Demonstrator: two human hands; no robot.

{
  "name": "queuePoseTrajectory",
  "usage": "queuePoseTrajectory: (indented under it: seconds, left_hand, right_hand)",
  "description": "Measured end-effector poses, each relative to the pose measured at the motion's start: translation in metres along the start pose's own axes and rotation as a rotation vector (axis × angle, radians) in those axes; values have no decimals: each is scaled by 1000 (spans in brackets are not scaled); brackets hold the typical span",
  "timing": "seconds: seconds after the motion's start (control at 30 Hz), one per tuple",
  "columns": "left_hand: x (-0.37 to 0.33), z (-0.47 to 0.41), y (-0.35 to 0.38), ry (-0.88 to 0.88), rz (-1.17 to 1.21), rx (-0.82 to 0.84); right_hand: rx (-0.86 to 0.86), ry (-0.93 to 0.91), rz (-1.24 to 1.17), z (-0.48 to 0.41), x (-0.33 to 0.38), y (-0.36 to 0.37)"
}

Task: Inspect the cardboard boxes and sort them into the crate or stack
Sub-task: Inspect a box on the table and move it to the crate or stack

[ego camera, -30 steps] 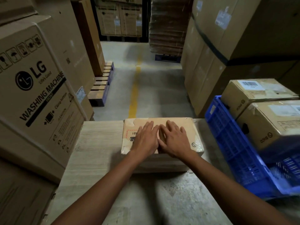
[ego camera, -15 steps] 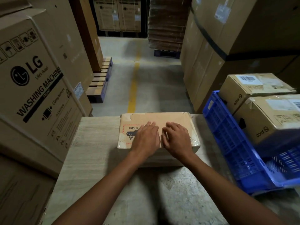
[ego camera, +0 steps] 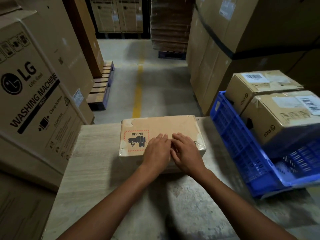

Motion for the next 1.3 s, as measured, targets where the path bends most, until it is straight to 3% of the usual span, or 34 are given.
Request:
queuePoseTrajectory:
  seconds: [0.1, 0.3, 0.5, 0.73, 0.93, 1.1, 1.23, 1.3]
  left_hand:
    - [-15, -2, 1, 41, 97, -34]
    - [-40, -11, 12, 28, 100, 0]
    - [-37, -27, -16, 48, 77, -54]
    - [-17, -58, 0, 33, 28, -64]
    - [-11, -61, 2, 85, -78, -18]
    - [13, -38, 6, -81, -57, 1]
    - [48, -16, -3, -336, -87, 1]
    - [67, -5, -9, -464, -87, -23]
  right_hand:
    - [-128, 49, 96, 3, -14, -11]
    - [-189, 50, 136, 8, -37, -16]
    - [-43, 43, 269, -21, -41, -36]
    - [49, -15, 208, -39, -43, -32]
    - [-12, 22, 161, -32, -52, -18]
    - [-161, 272, -76, -23, -54, -12]
    - [-236, 637, -544, -17, -55, -11]
    - [-266, 728, -696, -16, -54, -9]
Point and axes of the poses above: each hand's wrist, its own z-axis away from the middle knuckle, its own y-axis out of the palm, x = y × z, the point moved 2 cm from there along -z, towards the middle knuckle, and after that the axes turned 5 degrees about y, right-handed, at the moved point
